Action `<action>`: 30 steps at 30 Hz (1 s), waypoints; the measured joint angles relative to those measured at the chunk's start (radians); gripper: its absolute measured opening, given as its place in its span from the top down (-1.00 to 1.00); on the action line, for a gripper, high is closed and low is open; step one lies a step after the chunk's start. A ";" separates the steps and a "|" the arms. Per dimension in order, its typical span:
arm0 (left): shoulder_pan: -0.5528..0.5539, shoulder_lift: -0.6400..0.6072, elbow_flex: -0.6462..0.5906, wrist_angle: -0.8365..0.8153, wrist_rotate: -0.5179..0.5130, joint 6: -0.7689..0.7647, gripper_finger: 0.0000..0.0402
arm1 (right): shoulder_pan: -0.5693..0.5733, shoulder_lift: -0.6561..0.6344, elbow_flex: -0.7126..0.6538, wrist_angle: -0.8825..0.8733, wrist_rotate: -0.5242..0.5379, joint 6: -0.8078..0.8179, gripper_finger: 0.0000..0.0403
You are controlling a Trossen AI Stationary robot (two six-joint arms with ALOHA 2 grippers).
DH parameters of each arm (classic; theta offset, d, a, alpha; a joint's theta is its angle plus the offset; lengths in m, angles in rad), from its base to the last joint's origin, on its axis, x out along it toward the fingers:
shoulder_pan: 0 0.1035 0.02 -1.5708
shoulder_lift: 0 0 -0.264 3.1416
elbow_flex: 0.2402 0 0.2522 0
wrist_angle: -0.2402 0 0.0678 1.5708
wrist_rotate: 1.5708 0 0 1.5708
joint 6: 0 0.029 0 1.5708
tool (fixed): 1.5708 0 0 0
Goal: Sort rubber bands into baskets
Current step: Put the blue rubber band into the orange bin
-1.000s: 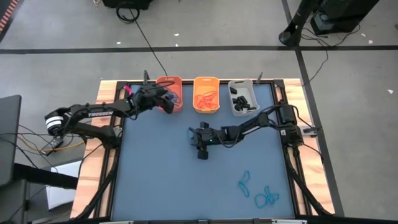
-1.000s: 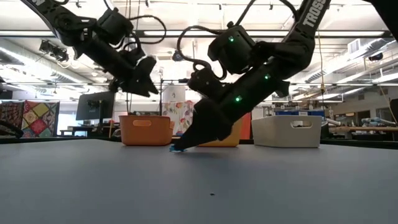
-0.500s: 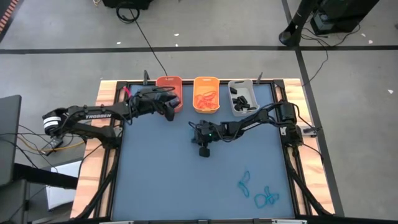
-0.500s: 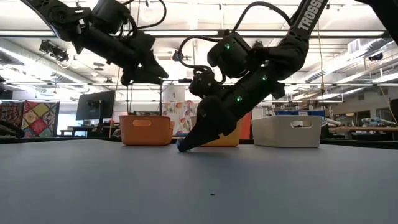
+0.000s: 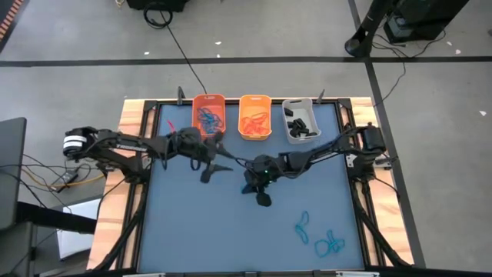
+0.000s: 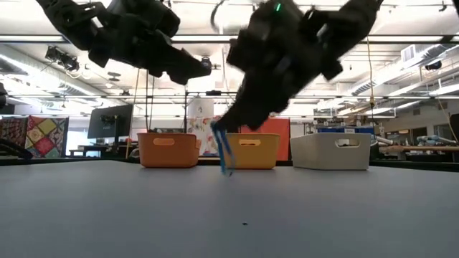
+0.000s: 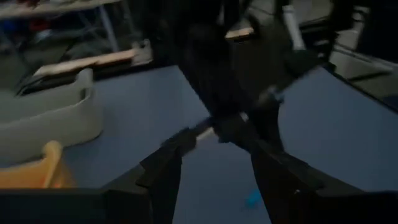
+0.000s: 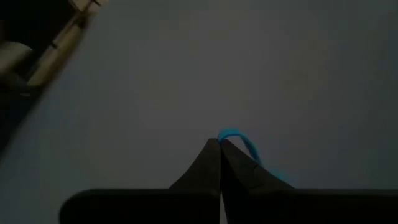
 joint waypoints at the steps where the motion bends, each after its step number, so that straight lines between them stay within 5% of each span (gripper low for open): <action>1: -0.016 0.016 0.000 0.023 0.001 0.012 0.01 | 0.014 -0.022 0.000 -0.005 0.006 0.000 0.98; 13: -0.125 0.172 0.000 0.214 0.004 0.034 0.01 | 0.085 -0.226 0.001 -0.065 0.169 -0.048 0.98; 25: -0.136 0.283 0.000 0.404 0.024 0.028 0.02 | 0.074 -0.247 0.001 -0.065 0.208 -0.071 0.98; 30: -0.136 0.288 0.000 0.405 0.045 0.032 0.22 | 0.074 -0.247 0.001 -0.064 0.223 -0.074 0.98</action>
